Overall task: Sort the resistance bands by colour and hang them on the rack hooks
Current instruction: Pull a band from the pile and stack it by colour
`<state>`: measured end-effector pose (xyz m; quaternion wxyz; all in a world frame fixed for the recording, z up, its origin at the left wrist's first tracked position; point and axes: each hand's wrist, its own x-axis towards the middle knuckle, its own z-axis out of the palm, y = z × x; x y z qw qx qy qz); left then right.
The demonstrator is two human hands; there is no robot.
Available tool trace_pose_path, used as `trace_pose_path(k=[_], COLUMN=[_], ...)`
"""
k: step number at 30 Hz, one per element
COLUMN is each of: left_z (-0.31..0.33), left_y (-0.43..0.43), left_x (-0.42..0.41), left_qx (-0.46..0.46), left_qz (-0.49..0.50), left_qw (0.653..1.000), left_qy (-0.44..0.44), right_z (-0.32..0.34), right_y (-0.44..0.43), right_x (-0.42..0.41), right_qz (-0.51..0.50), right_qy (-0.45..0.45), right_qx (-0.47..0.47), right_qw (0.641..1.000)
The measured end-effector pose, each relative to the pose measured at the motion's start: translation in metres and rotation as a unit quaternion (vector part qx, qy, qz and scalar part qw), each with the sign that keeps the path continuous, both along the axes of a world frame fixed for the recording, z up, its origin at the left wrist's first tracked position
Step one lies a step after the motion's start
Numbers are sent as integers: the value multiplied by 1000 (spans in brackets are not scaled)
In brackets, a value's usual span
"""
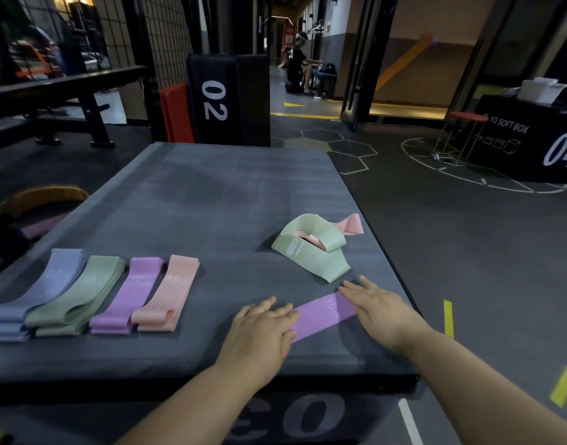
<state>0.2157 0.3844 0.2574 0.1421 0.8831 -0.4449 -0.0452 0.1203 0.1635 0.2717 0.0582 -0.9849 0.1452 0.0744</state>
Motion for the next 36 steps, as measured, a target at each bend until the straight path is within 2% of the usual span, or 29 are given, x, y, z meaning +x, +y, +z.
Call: trace_pose_path(k=[7,14,20,24,28,32,36], left_z=[-4,-4,-3,1,6,11,11], left_y=[3,5,4,3,1,-2,-3], left_x=[0,-3,-2,1,5,11,13], left_qx=[34,49,3,-63,-148,-146,-89], left_qz=[-2,18,32,65,91,137,152], left_qw=[999,998,998,993,983,979,982], left_qy=[10,23,50,82,68,35,64], right_z=[-3,-12,-14,-13,-8,-3,3], right_y=[-5,-5,-3,-4,0,1,3], right_x=[-13,-14,-12,-8,-5,-1,-1], right_qz=[8,-4,-51,-82,-124,-198,-234], right_qy=[36,21,-23,-79,-146,-196,-139], right_qx=[9,14,38,54,72,93,96], right_qw=[999,1000,998,992,979,956,957])
